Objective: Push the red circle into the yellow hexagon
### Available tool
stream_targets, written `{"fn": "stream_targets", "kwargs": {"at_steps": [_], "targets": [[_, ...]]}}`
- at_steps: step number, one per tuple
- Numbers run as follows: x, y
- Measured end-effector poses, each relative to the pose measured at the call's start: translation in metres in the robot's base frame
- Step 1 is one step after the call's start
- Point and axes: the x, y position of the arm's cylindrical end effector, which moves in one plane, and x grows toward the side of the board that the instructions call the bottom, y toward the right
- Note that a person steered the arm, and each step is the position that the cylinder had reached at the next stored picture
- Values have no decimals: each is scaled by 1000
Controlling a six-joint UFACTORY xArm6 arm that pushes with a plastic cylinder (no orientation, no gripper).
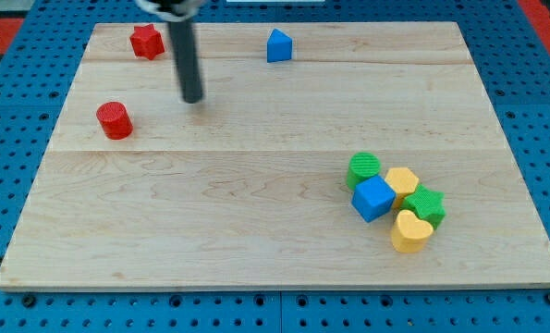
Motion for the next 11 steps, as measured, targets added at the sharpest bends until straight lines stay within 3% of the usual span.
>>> {"fn": "stream_targets", "kwargs": {"at_steps": [1, 2, 3, 4, 6, 8, 10, 11], "targets": [[3, -113], [70, -69], [86, 3], [65, -4], [44, 112], [62, 224], [55, 273], [107, 287]]}}
